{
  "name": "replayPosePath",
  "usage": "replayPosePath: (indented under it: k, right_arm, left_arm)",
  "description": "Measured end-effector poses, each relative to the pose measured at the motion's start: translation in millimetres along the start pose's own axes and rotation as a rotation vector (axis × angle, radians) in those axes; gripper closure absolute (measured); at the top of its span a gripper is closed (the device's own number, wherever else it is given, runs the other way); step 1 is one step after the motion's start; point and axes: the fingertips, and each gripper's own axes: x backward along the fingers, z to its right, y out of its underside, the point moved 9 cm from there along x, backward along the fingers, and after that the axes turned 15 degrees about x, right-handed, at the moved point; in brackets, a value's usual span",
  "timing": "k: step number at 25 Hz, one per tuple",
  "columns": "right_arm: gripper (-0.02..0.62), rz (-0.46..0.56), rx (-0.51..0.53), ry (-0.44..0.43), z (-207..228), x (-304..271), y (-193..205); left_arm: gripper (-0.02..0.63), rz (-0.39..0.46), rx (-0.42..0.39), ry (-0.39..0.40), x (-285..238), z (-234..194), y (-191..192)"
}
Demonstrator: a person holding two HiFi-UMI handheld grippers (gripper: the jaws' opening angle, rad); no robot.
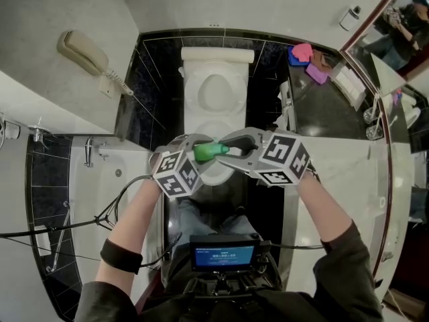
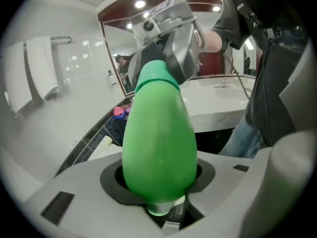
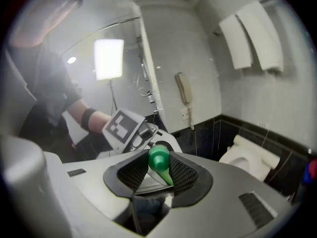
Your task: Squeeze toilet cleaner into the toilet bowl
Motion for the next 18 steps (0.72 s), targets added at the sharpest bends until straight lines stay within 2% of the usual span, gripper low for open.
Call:
replayPosePath:
  k: [3,6,9,11,13,14,15,18]
  right_arm:
    - [0.451,0.022,-0.264,-0.013,3.9,-0.1,10.2]
    - [0.452,0.046,-0.462,-0.054,4.1,-0.6,17.1]
    - [0.451,0.059,-0.567,-0.089,1.7,-3.0,24.6]
    - [0.446,0.091,-0.574,-0.097,0.6,-3.7,27.0]
    - [0.435,0.144,-0.478,-0.068,0.3,-1.4,24.6]
    - [0.407,0.161,-0.375,-0.039,-0.6,1.6,21.2]
    - [0.407,0.159,-0.231,-0.011,-3.4,5.5,15.6]
    - [0.405,0.060,0.304,0.032,-23.6,12.8,-8.2]
  left_arm:
    - [0.426,0.012,-0.022,-0.121,-3.0,5.2,2.1]
    - [0.426,0.002,-0.057,-0.195,-5.6,10.7,4.2]
    - [0.426,-0.021,-0.088,-0.219,-6.9,14.7,6.6]
    - [0.426,-0.017,-0.061,-0.189,-4.7,16.0,5.9]
    - [0.426,0.003,-0.001,-0.106,-2.7,15.9,7.8]
    - [0.426,0.014,0.032,-0.051,-1.0,16.0,8.3]
    - [0.426,0.022,0.061,0.009,1.3,16.4,8.2]
    - [0.426,0.021,0.098,0.186,8.9,18.4,6.7]
